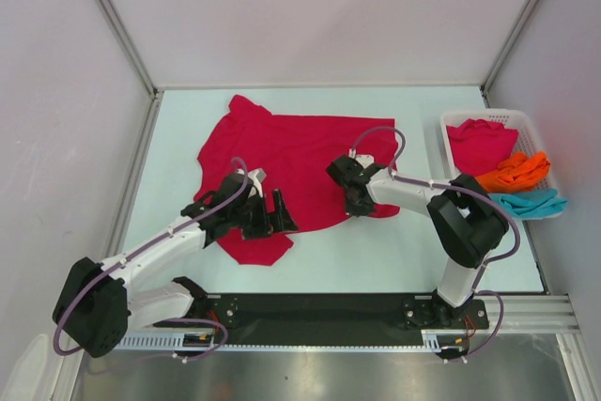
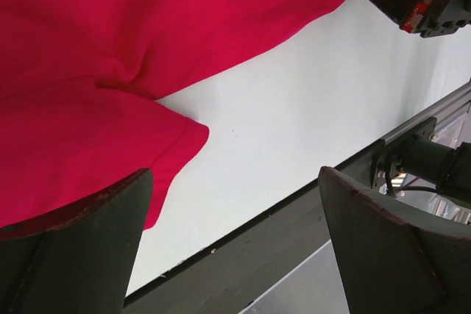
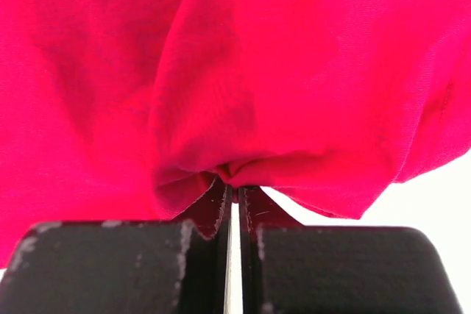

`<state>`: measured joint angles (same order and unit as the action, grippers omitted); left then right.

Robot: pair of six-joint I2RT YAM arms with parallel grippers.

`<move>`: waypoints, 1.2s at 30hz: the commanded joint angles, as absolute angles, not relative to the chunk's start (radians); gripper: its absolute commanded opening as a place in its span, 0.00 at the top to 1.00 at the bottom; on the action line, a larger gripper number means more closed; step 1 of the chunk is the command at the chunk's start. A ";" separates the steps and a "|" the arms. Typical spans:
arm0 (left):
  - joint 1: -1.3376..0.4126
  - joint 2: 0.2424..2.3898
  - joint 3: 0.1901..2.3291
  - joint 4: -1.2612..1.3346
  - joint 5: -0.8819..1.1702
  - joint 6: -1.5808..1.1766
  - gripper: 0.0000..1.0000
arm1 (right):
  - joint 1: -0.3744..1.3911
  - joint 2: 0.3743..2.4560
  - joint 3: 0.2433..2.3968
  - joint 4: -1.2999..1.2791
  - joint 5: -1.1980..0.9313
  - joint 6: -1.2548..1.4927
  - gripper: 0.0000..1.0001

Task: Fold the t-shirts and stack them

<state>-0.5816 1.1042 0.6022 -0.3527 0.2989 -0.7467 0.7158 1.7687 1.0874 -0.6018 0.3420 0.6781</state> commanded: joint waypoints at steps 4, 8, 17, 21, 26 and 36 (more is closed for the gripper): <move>-0.565 1.112 0.637 -0.319 0.331 -0.710 0.00 | 0.771 1.668 1.074 -0.751 0.455 0.706 1.00; -0.565 1.097 0.627 -0.314 0.342 -0.715 0.00 | 0.830 1.547 1.065 -0.889 0.514 0.773 1.00; -0.563 1.085 0.617 -0.302 0.371 -0.718 0.00 | 0.907 1.394 0.988 -1.120 0.531 0.931 1.00; -0.558 1.074 0.620 -0.307 0.380 -0.712 0.00 | 0.913 1.396 0.957 -1.137 0.505 0.939 1.00; -0.545 1.045 0.601 -0.316 0.396 -0.712 0.00 | 0.949 1.401 0.946 -1.160 0.474 0.966 1.00; -0.532 1.025 0.546 -0.279 0.488 -0.739 0.24 | 1.011 1.396 0.934 -1.161 0.445 1.006 1.00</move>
